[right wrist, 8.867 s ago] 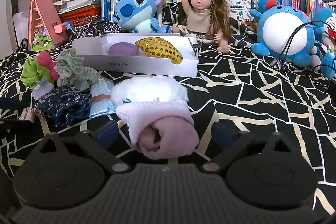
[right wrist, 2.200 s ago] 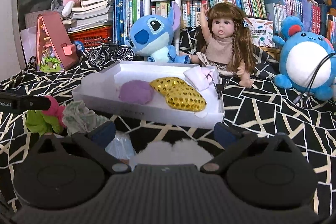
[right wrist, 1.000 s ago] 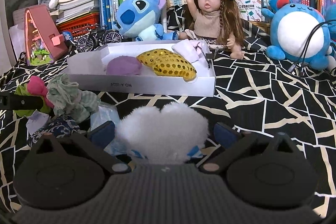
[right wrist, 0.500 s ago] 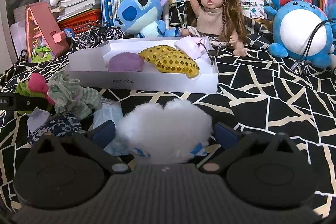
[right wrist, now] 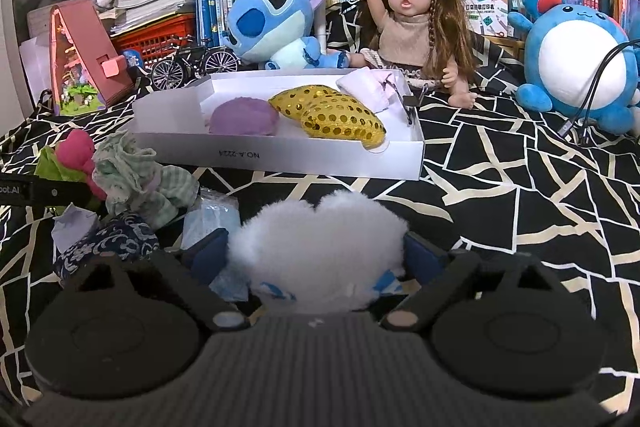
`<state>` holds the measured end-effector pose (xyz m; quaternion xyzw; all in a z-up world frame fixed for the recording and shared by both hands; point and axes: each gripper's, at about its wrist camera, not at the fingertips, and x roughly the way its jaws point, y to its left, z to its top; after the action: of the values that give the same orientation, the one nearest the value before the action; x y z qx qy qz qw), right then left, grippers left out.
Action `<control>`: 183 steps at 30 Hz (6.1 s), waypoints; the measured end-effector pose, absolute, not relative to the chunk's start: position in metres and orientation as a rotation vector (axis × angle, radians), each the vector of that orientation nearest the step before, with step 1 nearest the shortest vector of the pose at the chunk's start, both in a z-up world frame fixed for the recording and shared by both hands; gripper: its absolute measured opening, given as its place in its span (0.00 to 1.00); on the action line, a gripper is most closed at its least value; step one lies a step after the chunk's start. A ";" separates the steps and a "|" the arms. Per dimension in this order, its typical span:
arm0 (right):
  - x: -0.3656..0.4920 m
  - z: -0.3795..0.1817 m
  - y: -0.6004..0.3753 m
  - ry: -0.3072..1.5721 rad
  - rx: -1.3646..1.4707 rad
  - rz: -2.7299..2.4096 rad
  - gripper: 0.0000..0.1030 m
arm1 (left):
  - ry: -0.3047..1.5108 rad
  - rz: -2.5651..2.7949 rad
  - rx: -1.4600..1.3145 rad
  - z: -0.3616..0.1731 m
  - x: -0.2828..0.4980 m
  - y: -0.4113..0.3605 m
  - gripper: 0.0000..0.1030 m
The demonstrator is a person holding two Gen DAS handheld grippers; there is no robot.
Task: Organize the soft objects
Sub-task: 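Grasp the green scrunchie with pink bow with the left gripper, then carry the green scrunchie and white pom into the white box with both grippers, then open both grippers to release the pom and scrunchie in the box, then lift both open grippers away from the box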
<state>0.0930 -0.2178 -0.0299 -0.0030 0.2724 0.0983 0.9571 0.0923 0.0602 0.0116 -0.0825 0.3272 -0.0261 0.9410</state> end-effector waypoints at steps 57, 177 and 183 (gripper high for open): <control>0.140 -0.004 -0.211 0.555 -0.028 0.204 0.96 | 0.590 -0.117 -0.211 0.081 0.153 0.052 0.35; 0.182 0.046 -0.220 0.553 0.197 0.304 1.00 | 0.602 -0.209 -0.126 0.078 0.148 0.025 0.90; 0.167 0.038 -0.223 0.549 0.200 0.305 1.00 | 0.593 -0.208 -0.116 0.072 0.129 0.027 0.91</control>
<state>0.1670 -0.2233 0.0376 0.0983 0.2696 0.1496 0.9462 0.1294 0.0270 0.0719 -0.0569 0.2916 -0.1021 0.9494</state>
